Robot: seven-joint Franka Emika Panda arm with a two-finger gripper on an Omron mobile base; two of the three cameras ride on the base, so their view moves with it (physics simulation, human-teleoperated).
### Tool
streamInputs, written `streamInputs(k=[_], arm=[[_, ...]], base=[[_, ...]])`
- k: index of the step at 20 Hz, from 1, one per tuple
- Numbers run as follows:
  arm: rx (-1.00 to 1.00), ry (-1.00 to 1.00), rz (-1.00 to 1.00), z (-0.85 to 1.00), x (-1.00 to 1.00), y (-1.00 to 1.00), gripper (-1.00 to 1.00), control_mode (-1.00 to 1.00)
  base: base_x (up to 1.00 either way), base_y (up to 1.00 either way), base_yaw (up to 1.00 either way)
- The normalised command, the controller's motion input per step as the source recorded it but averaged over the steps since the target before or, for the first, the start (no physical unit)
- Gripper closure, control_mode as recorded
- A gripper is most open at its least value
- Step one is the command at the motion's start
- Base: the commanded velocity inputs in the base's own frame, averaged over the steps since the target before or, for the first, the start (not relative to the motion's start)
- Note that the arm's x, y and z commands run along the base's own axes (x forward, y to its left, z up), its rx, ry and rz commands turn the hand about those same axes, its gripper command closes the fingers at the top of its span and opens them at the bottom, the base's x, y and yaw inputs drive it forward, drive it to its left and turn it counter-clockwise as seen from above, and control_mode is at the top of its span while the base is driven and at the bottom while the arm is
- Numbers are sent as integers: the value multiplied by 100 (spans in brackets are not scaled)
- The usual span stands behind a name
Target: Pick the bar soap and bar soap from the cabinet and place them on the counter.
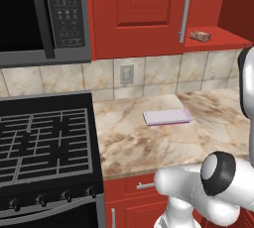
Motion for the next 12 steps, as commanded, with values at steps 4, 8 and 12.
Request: streamInputs(k=[4, 8, 12], arm=[[6, -22, 0, 0, -52, 16, -100, -100], [6, -20, 2, 0, -52, 35, -100, -100], [6, -20, 6, -2, -49, 45, -100, -100]], base=[[0, 0, 0], [0, 0, 0], [0, 0, 0]])
